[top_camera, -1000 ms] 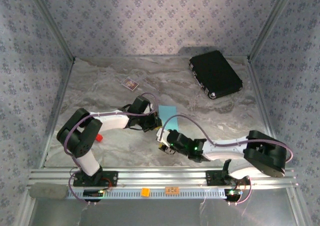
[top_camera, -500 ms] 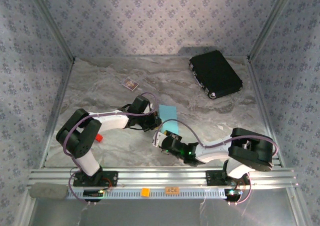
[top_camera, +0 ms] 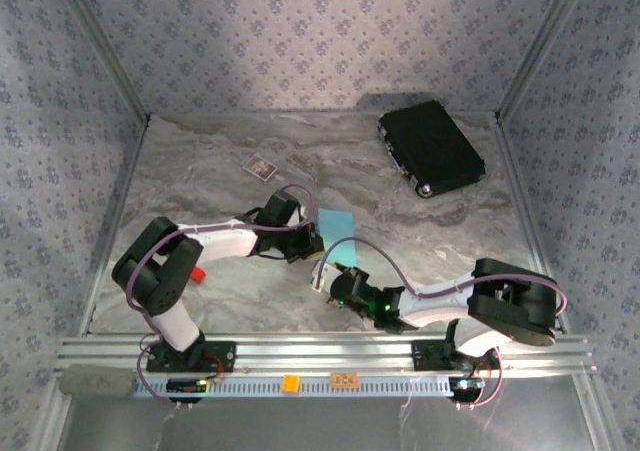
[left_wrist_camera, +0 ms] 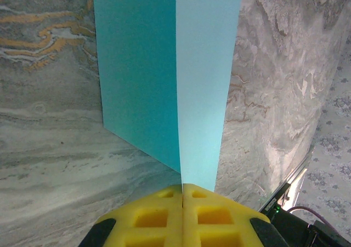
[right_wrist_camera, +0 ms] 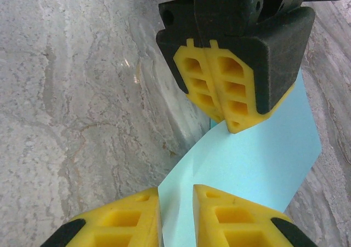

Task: Fold a paper plane with a square sheet of paper (pick it up from the middle)
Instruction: Third fold the triangle at the center of the table.

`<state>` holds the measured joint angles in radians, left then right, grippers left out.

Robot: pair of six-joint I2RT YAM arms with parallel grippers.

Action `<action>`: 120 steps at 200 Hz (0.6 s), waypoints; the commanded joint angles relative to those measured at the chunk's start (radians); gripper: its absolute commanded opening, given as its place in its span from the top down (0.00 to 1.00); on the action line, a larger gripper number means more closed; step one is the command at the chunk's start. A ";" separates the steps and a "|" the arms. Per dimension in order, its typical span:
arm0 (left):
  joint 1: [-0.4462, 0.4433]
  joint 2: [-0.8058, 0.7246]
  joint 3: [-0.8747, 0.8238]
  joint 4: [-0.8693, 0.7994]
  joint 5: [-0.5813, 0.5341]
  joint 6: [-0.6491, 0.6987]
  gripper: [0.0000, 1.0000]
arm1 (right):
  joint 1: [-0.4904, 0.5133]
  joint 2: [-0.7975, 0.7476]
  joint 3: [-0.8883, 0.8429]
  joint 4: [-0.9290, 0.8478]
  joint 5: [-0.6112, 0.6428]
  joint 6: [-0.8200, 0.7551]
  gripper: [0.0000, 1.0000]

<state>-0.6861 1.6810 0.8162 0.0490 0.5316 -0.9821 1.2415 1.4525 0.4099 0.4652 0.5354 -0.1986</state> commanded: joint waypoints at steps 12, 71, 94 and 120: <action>0.007 -0.024 0.006 -0.014 0.011 -0.006 0.97 | -0.006 -0.010 -0.013 0.041 0.008 0.031 0.75; 0.008 -0.024 0.004 -0.014 0.007 -0.007 0.97 | -0.013 0.032 0.007 0.070 -0.010 0.036 0.75; 0.007 -0.024 0.005 -0.015 0.007 -0.007 0.97 | -0.013 0.034 0.006 0.070 -0.008 0.036 0.76; 0.007 -0.023 0.006 -0.017 0.005 -0.007 0.97 | -0.014 0.022 -0.006 0.076 -0.014 0.039 0.81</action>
<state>-0.6861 1.6810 0.8162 0.0490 0.5312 -0.9821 1.2320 1.4792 0.4076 0.5198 0.5270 -0.1776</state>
